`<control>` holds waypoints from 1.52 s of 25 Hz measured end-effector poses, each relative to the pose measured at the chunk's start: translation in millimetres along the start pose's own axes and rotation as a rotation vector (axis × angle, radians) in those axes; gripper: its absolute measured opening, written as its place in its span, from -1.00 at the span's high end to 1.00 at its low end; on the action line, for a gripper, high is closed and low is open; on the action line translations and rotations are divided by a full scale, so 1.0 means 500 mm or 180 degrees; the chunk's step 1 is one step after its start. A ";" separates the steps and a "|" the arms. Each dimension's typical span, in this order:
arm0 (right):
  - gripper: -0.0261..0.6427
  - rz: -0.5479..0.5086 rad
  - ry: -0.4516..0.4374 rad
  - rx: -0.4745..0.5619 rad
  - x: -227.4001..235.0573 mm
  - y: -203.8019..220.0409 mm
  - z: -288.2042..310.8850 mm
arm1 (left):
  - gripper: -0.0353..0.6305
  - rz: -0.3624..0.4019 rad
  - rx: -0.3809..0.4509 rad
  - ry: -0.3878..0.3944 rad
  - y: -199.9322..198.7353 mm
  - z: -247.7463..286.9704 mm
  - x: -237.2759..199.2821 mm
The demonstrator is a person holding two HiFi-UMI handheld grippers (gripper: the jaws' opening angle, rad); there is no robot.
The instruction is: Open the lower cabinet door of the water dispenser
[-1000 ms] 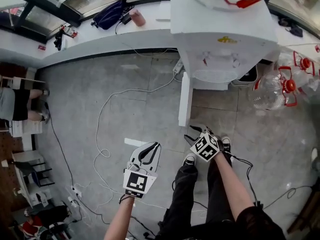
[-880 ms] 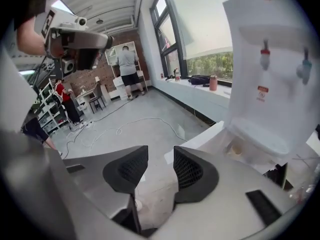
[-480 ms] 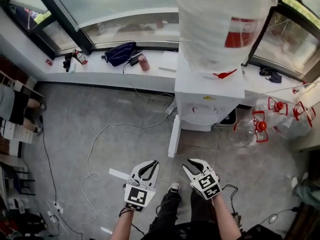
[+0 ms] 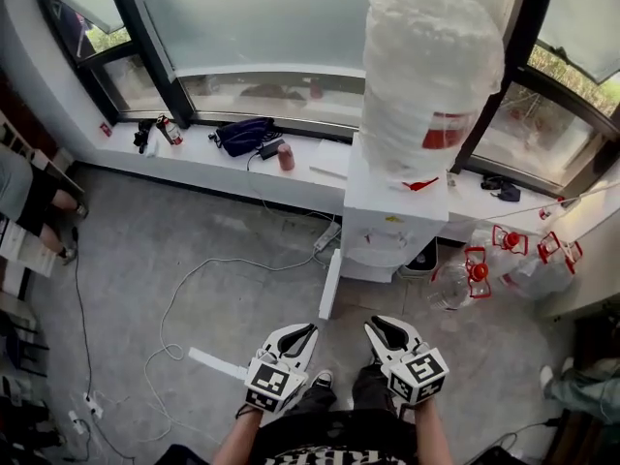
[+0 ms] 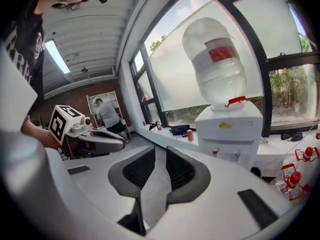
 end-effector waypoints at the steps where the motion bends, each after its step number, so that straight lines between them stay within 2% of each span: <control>1: 0.67 -0.0012 0.0052 0.0042 -0.015 -0.011 -0.013 | 0.82 0.0033 0.0034 0.0068 -0.009 -0.011 0.004; 8: 0.67 0.0059 0.0459 0.0267 -0.098 -0.046 -0.094 | 0.82 0.0448 0.0051 0.0492 -0.049 -0.071 0.007; 15: 0.68 0.0053 0.0724 0.0415 -0.140 -0.053 -0.165 | 0.82 0.0403 0.0197 0.0690 -0.067 -0.102 0.056; 19: 0.70 0.0065 0.0830 0.0498 -0.156 -0.051 -0.224 | 0.82 0.0413 0.0255 0.0940 -0.080 -0.104 0.125; 23: 0.71 0.0105 0.0888 0.0523 -0.180 -0.027 -0.300 | 0.82 0.0539 0.0304 0.1128 -0.098 -0.117 0.207; 30: 0.86 0.0090 0.0901 0.0529 -0.241 0.044 -0.458 | 0.82 0.0467 0.0443 0.1168 -0.096 -0.173 0.380; 38: 0.89 0.0018 0.0760 0.0598 -0.317 0.108 -0.596 | 0.82 0.0498 0.0405 0.1037 -0.047 -0.283 0.529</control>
Point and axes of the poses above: the fingertips, and each gripper's own axes: z forward along the fingers, x to its right, y out of its underside, the point moved 8 cm from there along -z, backward along the fingers, and after that the axes turned 6 degrees about x, right-handed, at the moved point
